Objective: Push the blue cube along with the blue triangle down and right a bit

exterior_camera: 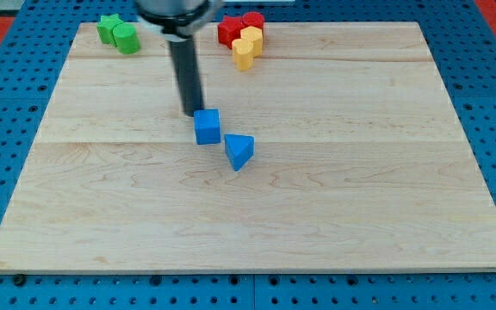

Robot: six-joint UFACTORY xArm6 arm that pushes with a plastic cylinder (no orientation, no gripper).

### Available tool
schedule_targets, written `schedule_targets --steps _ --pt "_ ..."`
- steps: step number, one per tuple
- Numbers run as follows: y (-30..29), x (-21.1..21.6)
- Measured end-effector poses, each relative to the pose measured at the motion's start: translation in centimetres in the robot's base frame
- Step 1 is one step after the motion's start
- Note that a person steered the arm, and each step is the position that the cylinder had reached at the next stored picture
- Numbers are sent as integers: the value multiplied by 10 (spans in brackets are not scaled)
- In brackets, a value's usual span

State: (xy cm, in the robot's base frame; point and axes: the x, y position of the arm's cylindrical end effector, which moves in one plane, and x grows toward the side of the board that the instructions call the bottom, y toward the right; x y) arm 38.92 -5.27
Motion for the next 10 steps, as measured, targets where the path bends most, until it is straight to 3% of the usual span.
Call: schedule_targets --steps 2,3,4,6,8,10 --pt "15 3" --pt "-23 -26" --pt "-38 -4" --pt "-11 31" --pt "8 36" --pt "27 2"
